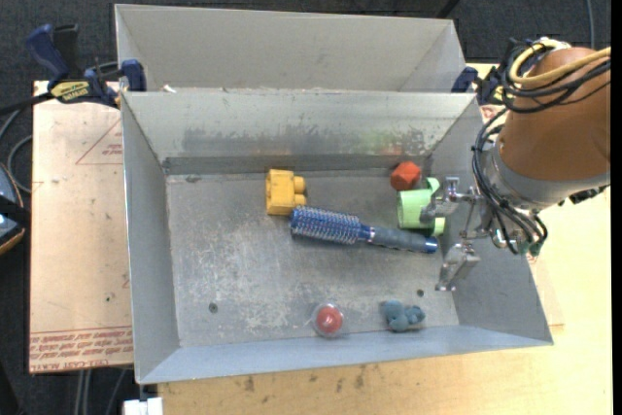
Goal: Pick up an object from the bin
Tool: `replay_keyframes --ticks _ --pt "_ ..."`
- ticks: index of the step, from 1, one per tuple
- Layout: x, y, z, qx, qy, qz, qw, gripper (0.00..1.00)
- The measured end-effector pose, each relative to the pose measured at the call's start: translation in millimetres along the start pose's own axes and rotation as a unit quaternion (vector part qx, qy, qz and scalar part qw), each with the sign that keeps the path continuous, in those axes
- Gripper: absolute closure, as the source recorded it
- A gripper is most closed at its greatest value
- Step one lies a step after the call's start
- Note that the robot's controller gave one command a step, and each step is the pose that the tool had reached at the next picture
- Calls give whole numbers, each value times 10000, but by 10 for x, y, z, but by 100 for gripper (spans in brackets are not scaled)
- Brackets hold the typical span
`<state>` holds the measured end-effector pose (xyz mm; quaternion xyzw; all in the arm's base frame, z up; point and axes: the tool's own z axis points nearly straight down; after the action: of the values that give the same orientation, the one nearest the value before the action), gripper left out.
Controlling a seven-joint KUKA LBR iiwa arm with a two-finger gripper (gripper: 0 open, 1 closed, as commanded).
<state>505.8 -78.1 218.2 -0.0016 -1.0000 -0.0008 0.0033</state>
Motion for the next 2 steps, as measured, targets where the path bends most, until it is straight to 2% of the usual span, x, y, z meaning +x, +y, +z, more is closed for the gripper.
replay_keyframes --ticks 1,2 --pt "-926 87 1445 6 -38 -1660 9861 0" --pt "-940 73 1410 25 -72 -1659 9861 100"
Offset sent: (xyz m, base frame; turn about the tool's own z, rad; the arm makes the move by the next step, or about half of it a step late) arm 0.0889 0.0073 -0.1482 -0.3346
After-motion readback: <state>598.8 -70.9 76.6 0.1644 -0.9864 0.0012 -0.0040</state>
